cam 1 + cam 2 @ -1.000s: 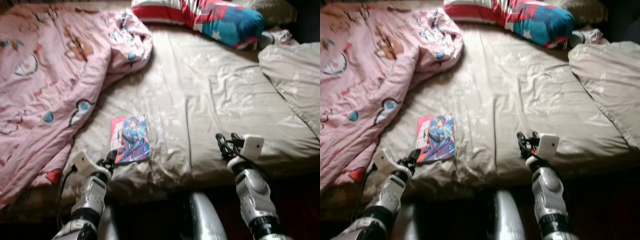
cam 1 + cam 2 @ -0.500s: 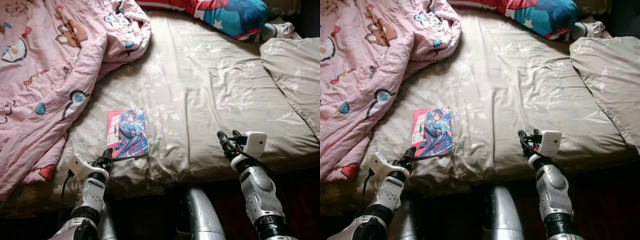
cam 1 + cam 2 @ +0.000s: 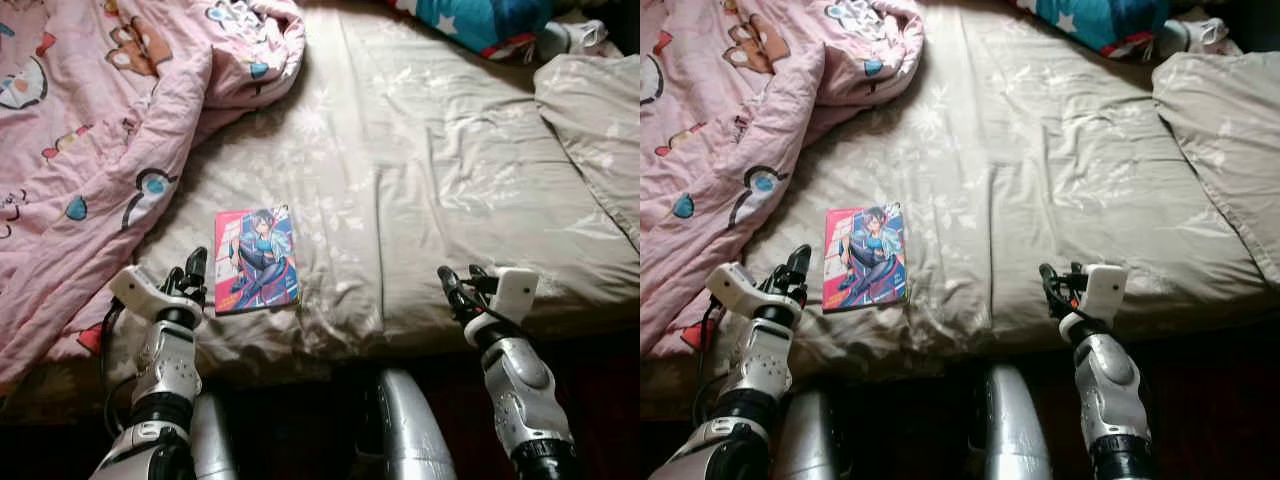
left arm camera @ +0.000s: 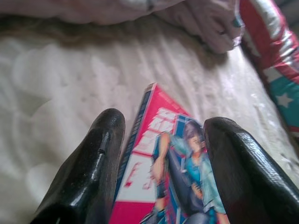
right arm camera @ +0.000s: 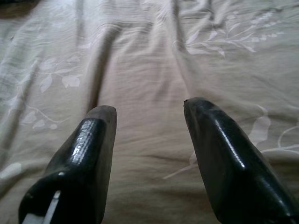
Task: Clean up the room
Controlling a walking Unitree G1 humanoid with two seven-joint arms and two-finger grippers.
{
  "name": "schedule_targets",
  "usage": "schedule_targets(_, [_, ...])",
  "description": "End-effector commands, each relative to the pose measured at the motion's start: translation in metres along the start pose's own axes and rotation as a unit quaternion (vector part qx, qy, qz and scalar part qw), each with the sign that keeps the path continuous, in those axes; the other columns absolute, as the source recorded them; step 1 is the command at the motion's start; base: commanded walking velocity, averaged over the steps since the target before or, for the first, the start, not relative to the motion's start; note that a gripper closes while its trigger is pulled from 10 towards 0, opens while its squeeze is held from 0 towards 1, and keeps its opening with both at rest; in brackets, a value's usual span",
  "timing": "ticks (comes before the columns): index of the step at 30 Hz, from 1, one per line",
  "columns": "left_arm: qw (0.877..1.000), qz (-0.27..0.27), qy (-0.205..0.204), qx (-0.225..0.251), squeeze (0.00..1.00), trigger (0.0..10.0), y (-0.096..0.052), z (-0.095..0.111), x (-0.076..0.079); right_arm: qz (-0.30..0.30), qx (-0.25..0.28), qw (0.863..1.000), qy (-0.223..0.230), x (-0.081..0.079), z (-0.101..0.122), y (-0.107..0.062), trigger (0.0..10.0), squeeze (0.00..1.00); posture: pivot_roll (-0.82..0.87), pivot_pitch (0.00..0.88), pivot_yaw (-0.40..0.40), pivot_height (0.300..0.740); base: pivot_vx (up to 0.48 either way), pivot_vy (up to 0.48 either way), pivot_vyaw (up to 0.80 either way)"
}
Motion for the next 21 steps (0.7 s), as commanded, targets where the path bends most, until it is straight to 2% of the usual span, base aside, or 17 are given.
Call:
schedule_targets(1, [0.999, 0.007, 0.002, -0.036, 0.00, 10.0, -0.005, -0.018, -0.005, -0.010, -0.009, 1.000, 0.005, 0.005, -0.006, -0.006, 10.0, 0.00, -0.08, 0.355, -0.098, 0.592, 0.000, 0.000, 0.00])
schedule_targets(7, [0.998, 0.031, 0.005, -0.058, 0.00, 10.0, -0.008, -0.031, -0.012, -0.015, -0.007, 1.000, 0.003, 0.009, -0.004, -0.009, 10.0, 0.00, -0.10, 0.363, -0.099, 0.592, 0.000, 0.000, 0.00])
schedule_targets(9, [0.997, 0.038, -0.010, -0.072, 0.00, 10.0, -0.013, -0.041, -0.015, -0.022, -0.006, 1.000, 0.001, 0.015, -0.003, -0.012, 10.0, 0.00, -0.11, 0.373, -0.106, 0.592, 0.000, 0.000, 0.00])
schedule_targets(12, [0.996, 0.040, -0.017, -0.076, 0.00, 10.0, -0.015, -0.045, -0.017, -0.024, -0.006, 1.000, 0.000, 0.016, -0.003, -0.013, 10.0, 0.00, -0.11, 0.375, -0.107, 0.592, 0.000, 0.000, 0.00])
schedule_targets(17, [0.993, 0.063, -0.028, -0.091, 0.00, 10.0, -0.027, -0.055, -0.031, -0.027, -0.012, 1.000, -0.010, 0.024, -0.003, -0.020, 10.0, 0.00, -0.13, 0.401, -0.128, 0.592, 0.000, 0.000, 0.00])
schedule_targets(21, [0.993, 0.066, -0.027, -0.091, 0.00, 10.0, -0.027, -0.055, -0.032, -0.028, -0.014, 0.999, -0.013, 0.026, -0.002, -0.021, 10.0, 0.00, -0.13, 0.410, -0.133, 0.592, 0.000, 0.000, 0.00])
Point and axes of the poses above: a point about 5 cm out from each wrist's last joint towards the gripper, its own y axis pointing out of the wrist towards the gripper, its own z axis along the axis of the wrist's last joint, x = y × z, the point moved 5 cm from there along y, pointing out of the wrist towards the gripper, and after that the axes turned 8 degrees about -y, right-handed, at the moved point
